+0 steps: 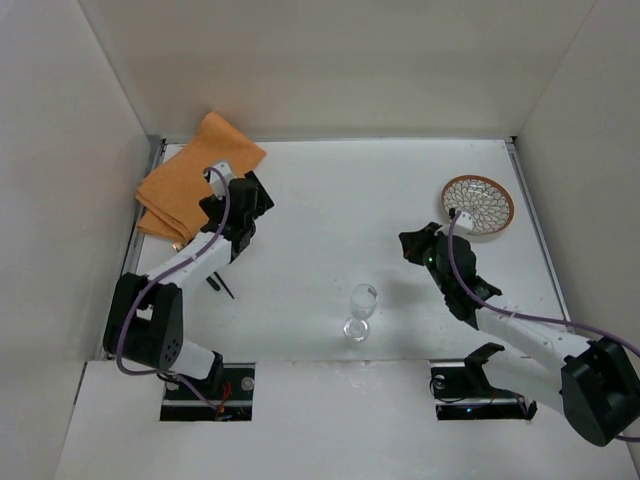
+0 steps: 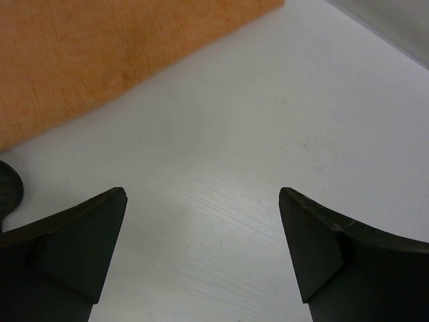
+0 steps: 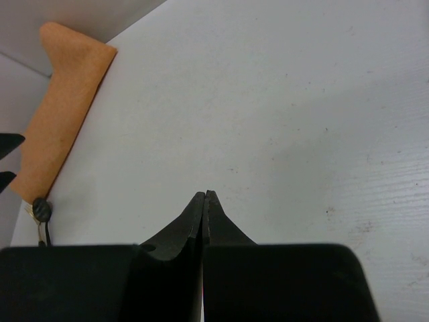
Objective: Set the dinner table for one person
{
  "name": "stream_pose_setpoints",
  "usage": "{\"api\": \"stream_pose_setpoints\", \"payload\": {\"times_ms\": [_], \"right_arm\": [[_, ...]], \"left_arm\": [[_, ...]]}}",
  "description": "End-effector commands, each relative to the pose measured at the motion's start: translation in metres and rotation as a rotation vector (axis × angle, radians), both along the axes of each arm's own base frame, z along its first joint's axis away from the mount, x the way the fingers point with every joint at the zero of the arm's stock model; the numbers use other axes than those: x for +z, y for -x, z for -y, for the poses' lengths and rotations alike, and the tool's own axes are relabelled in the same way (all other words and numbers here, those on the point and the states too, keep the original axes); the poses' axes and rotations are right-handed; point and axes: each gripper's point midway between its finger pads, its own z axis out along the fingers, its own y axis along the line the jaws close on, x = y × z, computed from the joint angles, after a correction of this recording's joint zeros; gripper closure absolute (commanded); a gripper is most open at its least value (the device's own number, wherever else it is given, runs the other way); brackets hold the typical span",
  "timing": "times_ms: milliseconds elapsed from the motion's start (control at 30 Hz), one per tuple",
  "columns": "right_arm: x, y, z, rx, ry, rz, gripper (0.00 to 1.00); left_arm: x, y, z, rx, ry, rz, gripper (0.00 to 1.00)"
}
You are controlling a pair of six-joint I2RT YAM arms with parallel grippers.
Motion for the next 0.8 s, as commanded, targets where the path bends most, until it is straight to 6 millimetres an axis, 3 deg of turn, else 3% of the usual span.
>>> {"api": "stream_pose_setpoints", "payload": {"times_ms": [0, 333, 367, 400, 433, 567, 767], "right_arm": [[0.034, -0.004, -0.008, 0.025, -0.032, 0.074, 1.00], [0.031, -0.003, -0.019, 0.056, -0.025, 0.063, 0.99], [0.032, -0.003, -0.020, 0.059, -0.025, 0.063, 0.99], [0.032, -0.003, -0.020, 0.056, -0.019, 0.067, 0.98], [0.033, -0.003, -0.020, 0.053, -0.012, 0.074, 0.98], [0.033, -0.003, -0.018, 0.039, 0.015, 0.073, 0.98], [0.038, 0.000, -0.019, 0.041, 0.008, 0.090, 0.96]], "left_arm": [[0.020, -0.028, -0.024, 0.057, -0.061, 0.072, 0.00], [-0.009, -0.095, -0.068, 0.118, -0.199, -0.021, 0.02], [-0.010, -0.101, -0.071, 0.112, -0.242, -0.033, 0.23], [-0.012, -0.110, -0.072, 0.106, -0.290, -0.043, 0.65], [-0.013, -0.113, -0.076, 0.117, -0.318, -0.049, 0.75], [-0.021, -0.137, -0.081, 0.106, -0.372, -0.086, 0.65], [-0.053, -0.163, -0.073, 0.020, -0.435, -0.158, 0.46]]}}
